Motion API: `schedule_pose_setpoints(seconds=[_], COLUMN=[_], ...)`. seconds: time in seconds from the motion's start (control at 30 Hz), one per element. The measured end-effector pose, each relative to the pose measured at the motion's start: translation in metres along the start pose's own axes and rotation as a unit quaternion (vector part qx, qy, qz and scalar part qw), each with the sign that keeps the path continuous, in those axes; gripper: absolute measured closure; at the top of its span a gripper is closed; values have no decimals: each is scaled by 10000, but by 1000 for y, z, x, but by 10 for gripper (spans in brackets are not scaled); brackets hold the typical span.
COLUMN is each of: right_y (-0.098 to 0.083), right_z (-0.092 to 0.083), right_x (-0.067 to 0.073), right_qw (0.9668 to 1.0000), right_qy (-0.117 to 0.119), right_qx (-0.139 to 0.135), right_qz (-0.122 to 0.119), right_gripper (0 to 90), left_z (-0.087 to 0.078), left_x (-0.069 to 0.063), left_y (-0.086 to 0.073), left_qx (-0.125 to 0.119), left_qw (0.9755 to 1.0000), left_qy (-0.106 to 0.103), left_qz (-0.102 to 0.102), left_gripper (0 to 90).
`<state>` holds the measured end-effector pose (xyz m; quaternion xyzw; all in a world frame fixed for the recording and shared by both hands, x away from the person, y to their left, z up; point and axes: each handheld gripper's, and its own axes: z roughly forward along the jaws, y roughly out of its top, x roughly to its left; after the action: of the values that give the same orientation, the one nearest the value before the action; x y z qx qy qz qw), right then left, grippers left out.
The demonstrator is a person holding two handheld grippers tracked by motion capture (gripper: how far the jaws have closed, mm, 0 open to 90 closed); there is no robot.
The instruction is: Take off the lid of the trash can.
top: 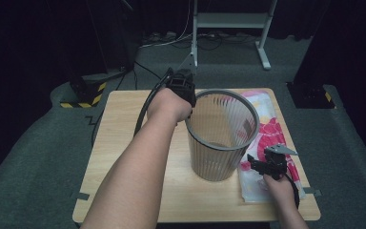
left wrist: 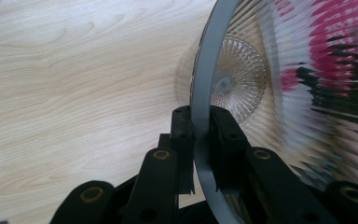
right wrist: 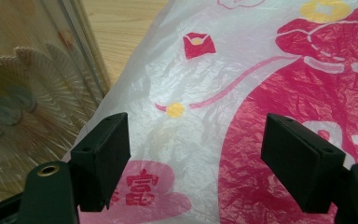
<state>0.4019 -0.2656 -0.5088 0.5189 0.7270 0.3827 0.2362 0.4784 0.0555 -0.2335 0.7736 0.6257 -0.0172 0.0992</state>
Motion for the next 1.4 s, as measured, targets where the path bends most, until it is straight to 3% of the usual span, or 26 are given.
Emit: schedule_pose_setpoints(seconds=[0.13,0.23,0.33,0.5,0.53,0.8,1.07,1.4], right_y=[0,0,0,0,0,0,0,0], right_z=[1,1,0,1,1,1,1,1], right_x=[1,1,0,0,0,0,0,1], right_qw=[10000,10000,10000,10000,10000,10000,10000,10000], right_qy=[2,-7,-17,4,20,27,58,69], right_qx=[12,19,0,26,30,34,25,37], right_qz=[-7,-29,-3,8,22,37,44,28], right_gripper=[232,232,232,231,228,221,221,221], left_z=[-1,0,-1,-3,-3,-2,-7,-12], left_x=[6,14,19,21,22,25,29,45], left_y=[-2,-4,-6,-7,-8,-10,-11,-16], left_qx=[-139,-214,-303,-422,-465,-585,-684,-752], left_qw=[9997,9984,9973,9964,9952,9940,9911,9879], left_qy=[-205,-483,-599,-699,-797,-870,-1116,-1324], left_qz=[-93,-217,-291,-235,-317,-303,-263,-296], left_gripper=[807,812,813,817,818,822,829,831])
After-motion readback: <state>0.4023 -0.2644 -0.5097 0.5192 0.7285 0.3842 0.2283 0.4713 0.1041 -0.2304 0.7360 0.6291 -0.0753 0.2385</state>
